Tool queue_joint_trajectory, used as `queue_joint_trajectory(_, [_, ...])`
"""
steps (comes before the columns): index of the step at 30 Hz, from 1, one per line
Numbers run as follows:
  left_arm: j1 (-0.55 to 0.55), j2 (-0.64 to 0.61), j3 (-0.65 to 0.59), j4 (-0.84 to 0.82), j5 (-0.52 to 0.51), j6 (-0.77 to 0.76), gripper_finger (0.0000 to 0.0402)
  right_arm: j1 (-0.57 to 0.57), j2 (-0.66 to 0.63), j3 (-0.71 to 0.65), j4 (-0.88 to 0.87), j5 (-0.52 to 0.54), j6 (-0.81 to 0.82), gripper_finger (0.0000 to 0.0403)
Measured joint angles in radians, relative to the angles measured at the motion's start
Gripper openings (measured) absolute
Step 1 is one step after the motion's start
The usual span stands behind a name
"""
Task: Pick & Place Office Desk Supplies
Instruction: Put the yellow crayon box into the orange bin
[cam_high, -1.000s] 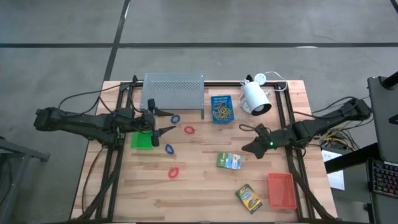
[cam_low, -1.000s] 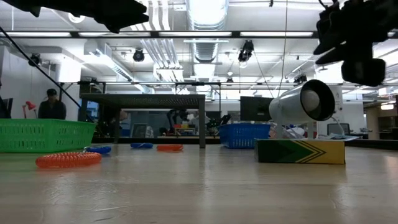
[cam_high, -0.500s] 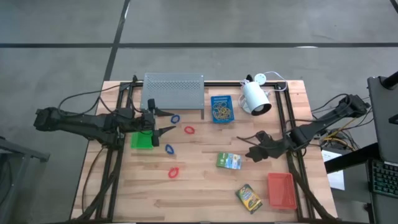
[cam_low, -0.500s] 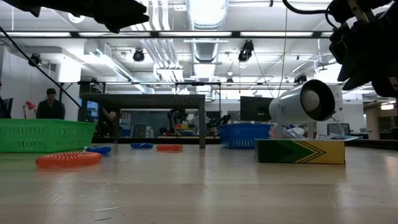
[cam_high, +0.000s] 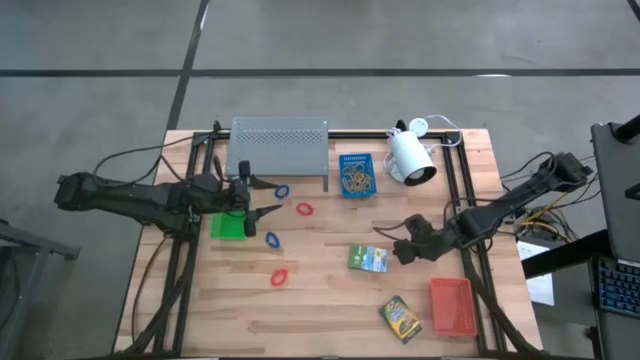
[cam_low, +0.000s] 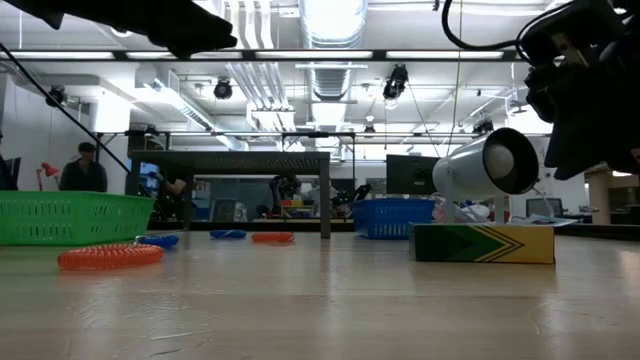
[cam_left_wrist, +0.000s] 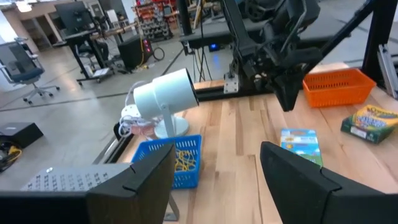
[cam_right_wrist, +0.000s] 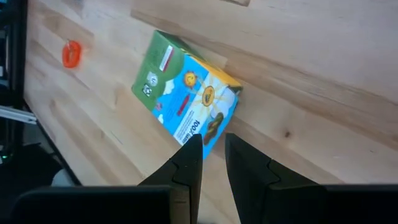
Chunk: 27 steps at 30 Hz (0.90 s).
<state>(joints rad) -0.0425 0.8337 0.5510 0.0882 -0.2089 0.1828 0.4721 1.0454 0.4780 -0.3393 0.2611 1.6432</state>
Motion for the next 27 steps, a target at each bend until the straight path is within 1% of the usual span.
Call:
queue_joint_trajectory(6, [0.0, 0.0, 0.0, -0.013, 0.0, 0.0, 0.024, 0.0, 0.051, 0.0, 0.067, 0.001, -0.036, 0.0068])
queue_joint_trajectory(16, [0.0, 0.0, 0.0, -0.024, 0.0, -0.001, 0.0241, 0.0, 0.139, 0.0, 0.086, -0.026, -0.06, 0.0068])
queue_joint_trajectory(27, [0.0, 0.0, 0.0, -0.049, 0.0, -0.001, 0.024, -0.001, 0.148, 0.0, 0.101, -0.026, -0.07, 0.0068])
